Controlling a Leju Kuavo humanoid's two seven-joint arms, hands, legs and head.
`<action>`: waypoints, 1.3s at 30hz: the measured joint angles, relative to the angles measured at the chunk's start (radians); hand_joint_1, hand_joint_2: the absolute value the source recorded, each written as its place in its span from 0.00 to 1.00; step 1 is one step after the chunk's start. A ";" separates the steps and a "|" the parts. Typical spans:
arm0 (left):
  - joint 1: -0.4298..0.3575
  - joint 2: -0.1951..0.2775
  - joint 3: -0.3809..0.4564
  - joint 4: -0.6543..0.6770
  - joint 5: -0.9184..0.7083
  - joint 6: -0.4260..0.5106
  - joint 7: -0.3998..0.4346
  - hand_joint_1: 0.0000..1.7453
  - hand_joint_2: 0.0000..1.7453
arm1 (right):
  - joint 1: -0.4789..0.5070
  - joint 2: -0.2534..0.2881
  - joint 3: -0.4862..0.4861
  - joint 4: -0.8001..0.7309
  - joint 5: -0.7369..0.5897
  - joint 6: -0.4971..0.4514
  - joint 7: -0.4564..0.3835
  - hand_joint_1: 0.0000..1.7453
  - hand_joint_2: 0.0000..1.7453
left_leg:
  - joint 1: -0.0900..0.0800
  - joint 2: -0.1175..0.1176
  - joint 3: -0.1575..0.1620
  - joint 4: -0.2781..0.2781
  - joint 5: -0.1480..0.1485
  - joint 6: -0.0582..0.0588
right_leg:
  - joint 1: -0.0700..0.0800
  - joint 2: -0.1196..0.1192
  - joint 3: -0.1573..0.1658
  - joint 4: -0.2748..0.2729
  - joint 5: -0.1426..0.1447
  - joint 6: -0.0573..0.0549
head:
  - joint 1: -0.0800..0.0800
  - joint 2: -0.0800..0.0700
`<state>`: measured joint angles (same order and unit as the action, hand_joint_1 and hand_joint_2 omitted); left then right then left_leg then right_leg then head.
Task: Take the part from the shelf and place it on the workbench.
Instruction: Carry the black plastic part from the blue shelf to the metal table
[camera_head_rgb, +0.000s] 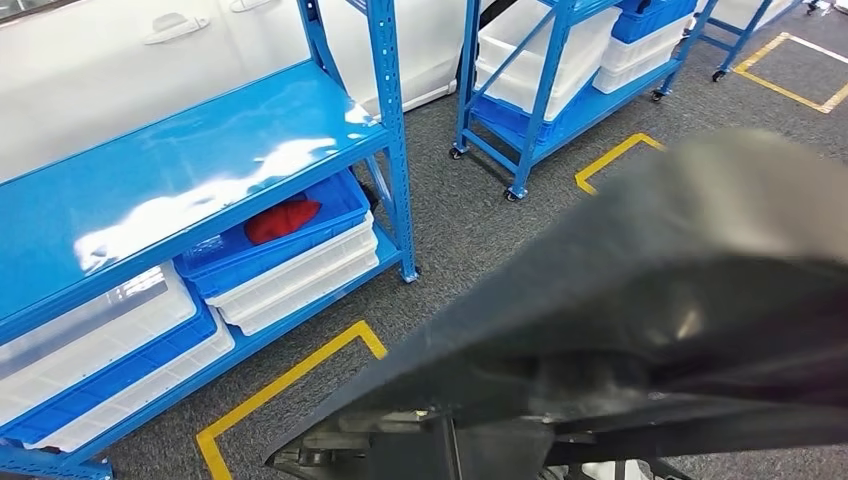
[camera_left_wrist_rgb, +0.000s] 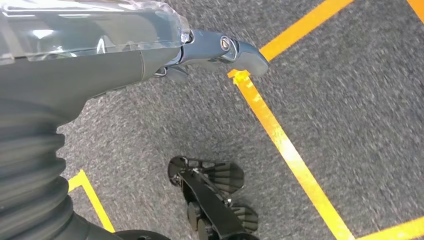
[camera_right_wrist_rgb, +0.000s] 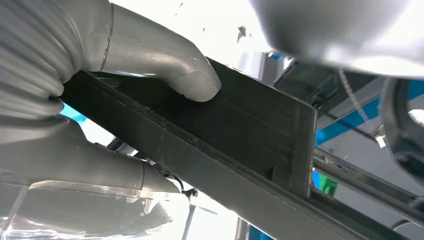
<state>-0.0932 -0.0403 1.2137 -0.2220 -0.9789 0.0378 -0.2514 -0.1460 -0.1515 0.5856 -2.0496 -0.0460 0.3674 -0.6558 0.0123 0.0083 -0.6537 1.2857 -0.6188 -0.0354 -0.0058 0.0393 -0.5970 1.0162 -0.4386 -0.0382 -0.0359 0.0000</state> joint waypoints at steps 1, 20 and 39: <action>0.001 0.000 0.002 0.000 0.002 0.000 0.000 0.00 1.00 | -0.003 0.003 -0.004 0.010 -0.002 0.004 0.000 1.00 1.00 | 0.000 -0.002 0.007 -0.020 0.025 0.003 | 0.001 0.013 0.000 0.001 0.000 0.000 | 0.000 0.000; 0.001 0.024 0.022 0.000 -0.006 -0.027 0.047 0.00 1.00 | -0.016 0.033 -0.096 0.080 0.024 -0.019 0.000 1.00 1.00 | -0.005 0.079 0.129 -0.298 0.142 0.036 | -0.006 -0.096 -0.015 0.035 -0.007 0.050 | 0.000 0.000; 0.004 0.022 0.022 0.000 -0.022 -0.011 0.091 0.00 1.00 | 0.014 0.065 -0.110 0.109 0.067 -0.050 0.000 1.00 1.00 | 0.005 -0.082 0.117 -0.282 0.138 0.018 | -0.003 0.086 -0.012 0.005 0.007 0.027 | 0.000 0.000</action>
<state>-0.0896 -0.0184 1.2362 -0.2217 -1.0008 0.0267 -0.1607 -0.1322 -0.0862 0.4754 -1.9401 0.0212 0.3179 -0.6558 0.0171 -0.0742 -0.5364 1.0035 -0.4811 -0.0173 -0.0090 0.1249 -0.6093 1.0209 -0.4317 -0.0114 -0.0357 0.0000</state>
